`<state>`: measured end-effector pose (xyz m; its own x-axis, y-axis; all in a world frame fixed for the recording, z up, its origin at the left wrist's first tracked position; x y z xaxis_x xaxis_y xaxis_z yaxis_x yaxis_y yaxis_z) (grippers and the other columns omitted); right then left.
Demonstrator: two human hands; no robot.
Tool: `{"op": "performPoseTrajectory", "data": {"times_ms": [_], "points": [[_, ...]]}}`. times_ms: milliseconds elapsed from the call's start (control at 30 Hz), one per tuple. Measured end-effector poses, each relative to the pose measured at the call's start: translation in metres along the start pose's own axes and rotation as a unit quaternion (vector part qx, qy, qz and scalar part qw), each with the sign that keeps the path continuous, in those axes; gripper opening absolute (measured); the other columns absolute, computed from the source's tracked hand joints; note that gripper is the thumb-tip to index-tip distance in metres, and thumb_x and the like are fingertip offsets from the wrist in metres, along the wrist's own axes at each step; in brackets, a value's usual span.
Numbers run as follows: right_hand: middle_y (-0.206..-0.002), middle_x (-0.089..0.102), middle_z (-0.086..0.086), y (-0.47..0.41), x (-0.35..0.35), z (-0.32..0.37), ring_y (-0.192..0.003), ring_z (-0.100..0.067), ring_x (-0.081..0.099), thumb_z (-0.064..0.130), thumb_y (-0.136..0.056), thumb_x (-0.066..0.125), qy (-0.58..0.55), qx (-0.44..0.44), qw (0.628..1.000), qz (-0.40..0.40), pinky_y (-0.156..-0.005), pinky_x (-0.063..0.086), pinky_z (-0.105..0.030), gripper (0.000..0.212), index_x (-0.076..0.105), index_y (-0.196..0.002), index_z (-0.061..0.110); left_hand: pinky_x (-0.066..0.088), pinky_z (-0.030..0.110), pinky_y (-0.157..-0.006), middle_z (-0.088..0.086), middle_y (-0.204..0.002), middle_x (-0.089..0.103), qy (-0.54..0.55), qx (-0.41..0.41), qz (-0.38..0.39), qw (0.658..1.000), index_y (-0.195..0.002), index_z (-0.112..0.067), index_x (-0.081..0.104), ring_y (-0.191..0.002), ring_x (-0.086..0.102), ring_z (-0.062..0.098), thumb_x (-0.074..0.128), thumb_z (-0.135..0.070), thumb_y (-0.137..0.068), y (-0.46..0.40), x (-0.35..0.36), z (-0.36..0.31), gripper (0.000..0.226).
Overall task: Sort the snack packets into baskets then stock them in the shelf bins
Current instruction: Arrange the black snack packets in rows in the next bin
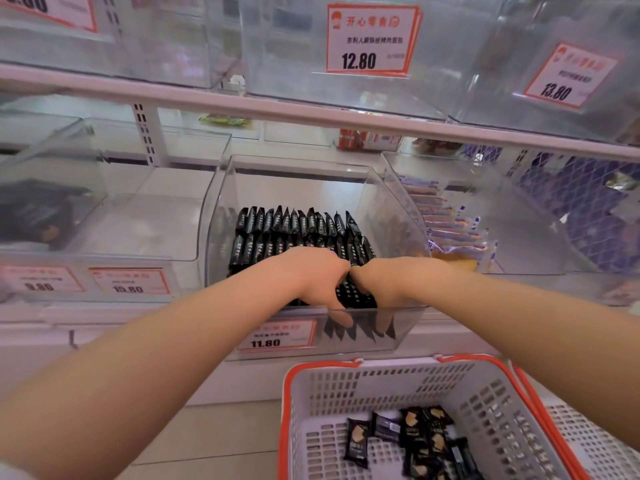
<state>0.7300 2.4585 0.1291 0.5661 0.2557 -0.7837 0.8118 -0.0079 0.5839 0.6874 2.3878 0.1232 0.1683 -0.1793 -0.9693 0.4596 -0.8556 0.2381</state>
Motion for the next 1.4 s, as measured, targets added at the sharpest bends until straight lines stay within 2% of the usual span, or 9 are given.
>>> {"op": "performPoseTrajectory", "data": {"times_ms": [100, 333, 533, 633, 700, 867, 1033, 1167, 1400], "points": [[-0.118, 0.061, -0.005, 0.002, -0.002, -0.001, -0.103, -0.026, 0.058, 0.048, -0.063, 0.081, -0.037, -0.009, 0.999, -0.005, -0.079, 0.045, -0.027, 0.078, 0.048, -0.125, 0.013, 0.04, 0.032, -0.064, -0.005, -0.086, 0.046, -0.001, 0.0, -0.014, 1.0, -0.088, -0.022, 0.04, -0.078, 0.045, 0.019, 0.068, -0.063, -0.068, -0.002, -0.002, 0.0, 0.053], [-0.114, 0.057, -0.015, 0.004, -0.002, 0.0, -0.101, -0.033, 0.059, 0.021, -0.086, 0.061, -0.029, 0.03, 0.99, -0.133, -0.074, 0.046, -0.034, 0.036, 0.05, -0.115, 0.005, 0.038, 0.029, -0.065, -0.006, -0.078, 0.046, 0.07, 0.017, -0.044, 0.996, -0.09, -0.021, 0.045, -0.078, 0.048, 0.019, 0.063, -0.047, -0.08, 0.004, 0.003, 0.008, 0.034], [-0.089, 0.064, -0.008, 0.009, -0.009, 0.0, -0.082, -0.026, 0.06, 0.032, -0.083, 0.068, -0.028, 0.045, 0.999, 0.011, -0.075, 0.051, -0.033, 0.031, 0.061, -0.096, 0.005, 0.039, 0.029, -0.068, -0.004, -0.088, 0.047, 0.088, 0.023, 0.016, 0.996, -0.099, -0.021, 0.048, -0.08, 0.047, 0.017, 0.059, -0.053, -0.082, 0.007, 0.005, 0.008, 0.038], [-0.072, 0.051, -0.005, 0.015, -0.012, 0.003, -0.067, -0.024, 0.048, 0.021, -0.091, 0.057, 0.035, 0.042, 0.998, -0.003, -0.06, 0.04, -0.029, 0.025, 0.05, -0.072, 0.007, 0.044, 0.033, -0.081, -0.001, -0.097, 0.05, 0.106, 0.023, 0.048, 0.993, -0.113, -0.02, 0.053, -0.089, 0.05, 0.019, 0.054, -0.046, -0.088, 0.014, 0.003, 0.011, 0.037], [-0.077, 0.053, -0.008, 0.02, -0.008, 0.007, -0.074, -0.026, 0.05, 0.01, -0.093, 0.048, 0.061, 0.038, 0.997, -0.023, -0.064, 0.039, -0.029, 0.012, 0.055, -0.084, 0.007, 0.043, 0.032, -0.086, -0.001, -0.101, 0.053, 0.116, 0.016, 0.06, 0.991, -0.117, -0.021, 0.055, -0.093, 0.052, 0.018, 0.049, -0.039, -0.093, 0.022, -0.002, 0.012, 0.031], [-0.104, 0.065, -0.011, 0.054, -0.015, 0.0, -0.095, -0.029, 0.06, 0.022, -0.096, 0.043, -0.09, 0.001, 0.972, -0.215, -0.081, 0.049, -0.034, 0.026, 0.062, -0.108, 0.009, 0.044, 0.031, -0.088, -0.001, -0.106, 0.059, 0.053, -0.003, -0.078, 0.996, -0.115, -0.021, 0.06, -0.096, 0.054, 0.017, 0.047, -0.031, -0.094, 0.046, -0.038, -0.005, 0.026], [-0.077, 0.062, 0.004, 0.129, 0.018, -0.027, -0.07, -0.013, 0.051, 0.023, -0.09, 0.053, -0.243, -0.047, 0.863, -0.441, -0.066, 0.045, -0.032, 0.013, 0.065, -0.09, 0.018, 0.043, 0.03, -0.071, -0.008, -0.088, 0.044, -0.04, 0.067, -0.167, 0.983, -0.094, -0.021, 0.057, -0.081, 0.046, 0.011, 0.045, -0.035, -0.092, 0.074, -0.05, -0.068, 0.018], [-0.073, 0.06, 0.01, 0.134, 0.094, -0.048, -0.067, -0.01, 0.055, 0.021, -0.09, 0.056, -0.29, -0.024, 0.889, -0.354, -0.062, 0.038, -0.025, 0.012, 0.067, -0.088, 0.018, 0.041, 0.029, -0.068, -0.003, -0.099, 0.06, -0.05, 0.113, -0.137, 0.983, -0.098, -0.022, 0.057, -0.092, 0.057, 0.019, 0.043, -0.035, -0.093, 0.071, -0.02, -0.12, 0.02], [-0.081, 0.06, 0.0, 0.099, 0.237, -0.098, -0.078, -0.016, 0.054, 0.018, -0.092, 0.053, -0.37, 0.053, 0.913, -0.164, -0.07, 0.039, -0.028, 0.016, 0.066, -0.093, 0.008, 0.048, 0.036, -0.071, 0.011, -0.112, 0.062, -0.13, 0.118, 0.066, 0.982, -0.11, -0.013, 0.057, -0.097, 0.06, 0.032, 0.04, -0.025, -0.094, 0.0, 0.099, -0.191, 0.027]]}}
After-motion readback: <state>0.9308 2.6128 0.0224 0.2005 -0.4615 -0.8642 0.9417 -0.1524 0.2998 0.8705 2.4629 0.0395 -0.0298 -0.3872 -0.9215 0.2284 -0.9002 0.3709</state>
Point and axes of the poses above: each hand's wrist, its own y-axis away from the middle knuckle, its own x-axis out of the palm, z = x × y, the point moved 5 cm from there along -y, towards the middle knuckle
